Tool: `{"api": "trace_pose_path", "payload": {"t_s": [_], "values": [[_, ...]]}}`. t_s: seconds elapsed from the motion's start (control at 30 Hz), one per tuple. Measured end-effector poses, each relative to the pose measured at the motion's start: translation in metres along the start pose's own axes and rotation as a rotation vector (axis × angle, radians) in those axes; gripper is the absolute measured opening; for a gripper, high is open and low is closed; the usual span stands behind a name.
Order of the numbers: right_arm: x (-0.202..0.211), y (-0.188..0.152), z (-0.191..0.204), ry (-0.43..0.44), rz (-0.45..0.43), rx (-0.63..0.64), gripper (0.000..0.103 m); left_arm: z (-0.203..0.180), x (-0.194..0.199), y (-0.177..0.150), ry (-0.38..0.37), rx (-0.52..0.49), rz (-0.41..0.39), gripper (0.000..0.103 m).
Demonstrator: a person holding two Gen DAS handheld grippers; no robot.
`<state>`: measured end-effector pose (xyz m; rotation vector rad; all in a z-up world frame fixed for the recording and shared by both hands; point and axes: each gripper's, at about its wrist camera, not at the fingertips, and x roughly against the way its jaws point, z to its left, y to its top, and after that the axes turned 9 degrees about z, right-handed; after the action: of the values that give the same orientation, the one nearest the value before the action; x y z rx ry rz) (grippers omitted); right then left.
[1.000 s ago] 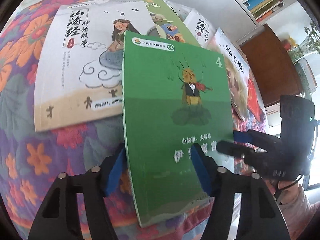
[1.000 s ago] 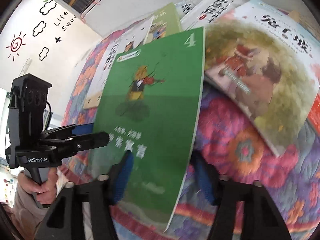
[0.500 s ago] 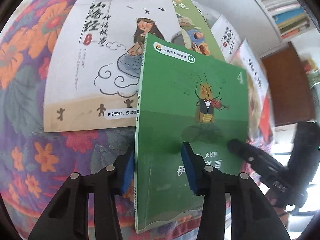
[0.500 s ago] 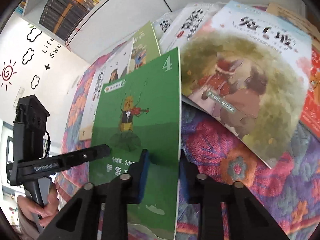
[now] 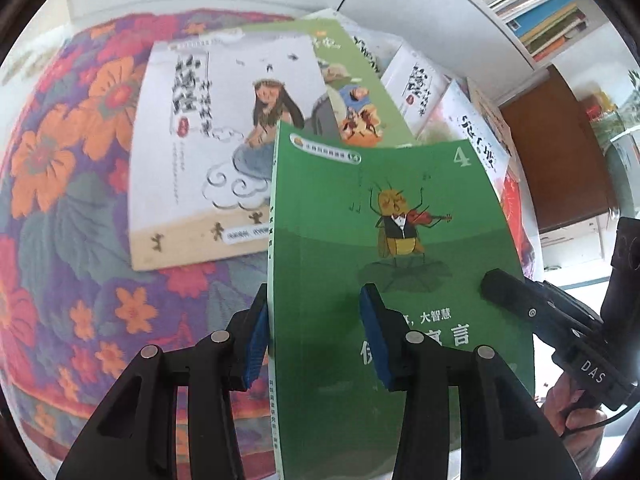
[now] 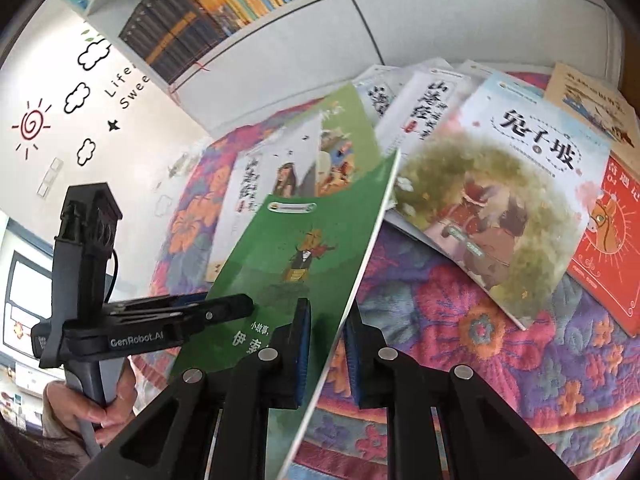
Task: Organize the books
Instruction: 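Carry the green book with the left tool and stand it upright on the quilt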
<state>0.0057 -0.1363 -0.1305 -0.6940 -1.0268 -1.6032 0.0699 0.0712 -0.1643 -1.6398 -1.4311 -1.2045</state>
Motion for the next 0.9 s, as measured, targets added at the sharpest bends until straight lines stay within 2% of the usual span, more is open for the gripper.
{"api": "trace_pose_path", "payload": {"t_s": [0.17,0.4,0.9], "values": [[0.0,0.001,0.023,-0.007,-0.007,0.026,0.016,0.014,0.017,0.001,-0.034,0.001,-0.033,0.039],[-0.004,0.012,0.055,-0.017,-0.022,0.059,0.016,0.038,0.042,0.004,-0.032,0.008,-0.079,0.039],[-0.056,0.059,0.149,0.034,-0.012,0.169,0.016,0.142,0.09,0.005,0.002,0.105,-0.169,0.039]]}}
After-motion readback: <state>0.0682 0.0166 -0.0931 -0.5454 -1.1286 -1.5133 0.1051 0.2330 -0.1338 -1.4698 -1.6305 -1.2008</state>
